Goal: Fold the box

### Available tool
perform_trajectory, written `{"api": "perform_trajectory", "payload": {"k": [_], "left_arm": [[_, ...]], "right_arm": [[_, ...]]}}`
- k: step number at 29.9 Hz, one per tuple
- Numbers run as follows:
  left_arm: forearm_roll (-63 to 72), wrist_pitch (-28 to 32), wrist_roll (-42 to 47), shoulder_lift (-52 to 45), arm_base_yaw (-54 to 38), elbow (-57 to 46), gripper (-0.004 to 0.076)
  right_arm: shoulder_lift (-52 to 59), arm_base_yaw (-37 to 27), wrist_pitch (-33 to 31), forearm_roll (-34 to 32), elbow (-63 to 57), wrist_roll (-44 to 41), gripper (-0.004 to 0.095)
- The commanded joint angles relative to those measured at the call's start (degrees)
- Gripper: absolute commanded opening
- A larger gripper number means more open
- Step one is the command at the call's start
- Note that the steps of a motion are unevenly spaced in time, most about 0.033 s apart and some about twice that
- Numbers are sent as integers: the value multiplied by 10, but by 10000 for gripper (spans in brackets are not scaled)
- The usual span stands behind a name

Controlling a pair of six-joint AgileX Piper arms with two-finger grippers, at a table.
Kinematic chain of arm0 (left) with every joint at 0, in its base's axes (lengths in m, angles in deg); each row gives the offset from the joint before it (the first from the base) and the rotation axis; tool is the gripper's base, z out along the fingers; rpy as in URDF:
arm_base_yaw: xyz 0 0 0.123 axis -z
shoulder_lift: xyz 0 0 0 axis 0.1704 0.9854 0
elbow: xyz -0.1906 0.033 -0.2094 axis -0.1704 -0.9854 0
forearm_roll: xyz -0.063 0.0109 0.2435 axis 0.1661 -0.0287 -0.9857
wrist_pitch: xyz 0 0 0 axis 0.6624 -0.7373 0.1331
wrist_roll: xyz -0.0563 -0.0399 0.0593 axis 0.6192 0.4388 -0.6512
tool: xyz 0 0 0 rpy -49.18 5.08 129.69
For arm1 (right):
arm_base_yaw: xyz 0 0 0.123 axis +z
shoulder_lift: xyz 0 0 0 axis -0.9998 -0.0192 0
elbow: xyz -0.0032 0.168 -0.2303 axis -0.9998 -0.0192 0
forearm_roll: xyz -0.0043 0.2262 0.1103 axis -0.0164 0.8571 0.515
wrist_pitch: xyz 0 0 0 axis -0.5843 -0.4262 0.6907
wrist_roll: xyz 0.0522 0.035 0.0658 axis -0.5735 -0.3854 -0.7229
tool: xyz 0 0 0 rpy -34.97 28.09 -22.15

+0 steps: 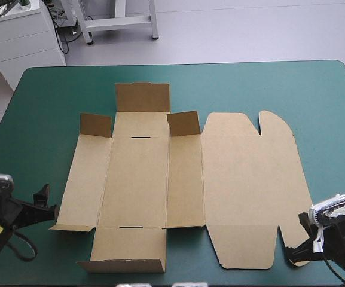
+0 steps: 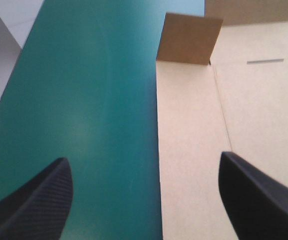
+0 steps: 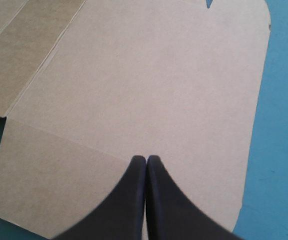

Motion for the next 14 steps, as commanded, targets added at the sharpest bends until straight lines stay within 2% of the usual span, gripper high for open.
{"api": "perform_trajectory", "payload": {"k": [1,7,12,14], "left_arm": [[-15,27,9,76,3,25,568],[-64,30,34,182,3,25,568],[-33,31,34,273,-6,29,568],[1,26,1,308,-28,33,568]], "right_arm": [[-5,-2,35,20,4,5,-23],[-5,-2,51,49,4,5,-23],[-5,-2,58,52,4,5,-23],[-5,-2,58,52,4,5,-23]]}}
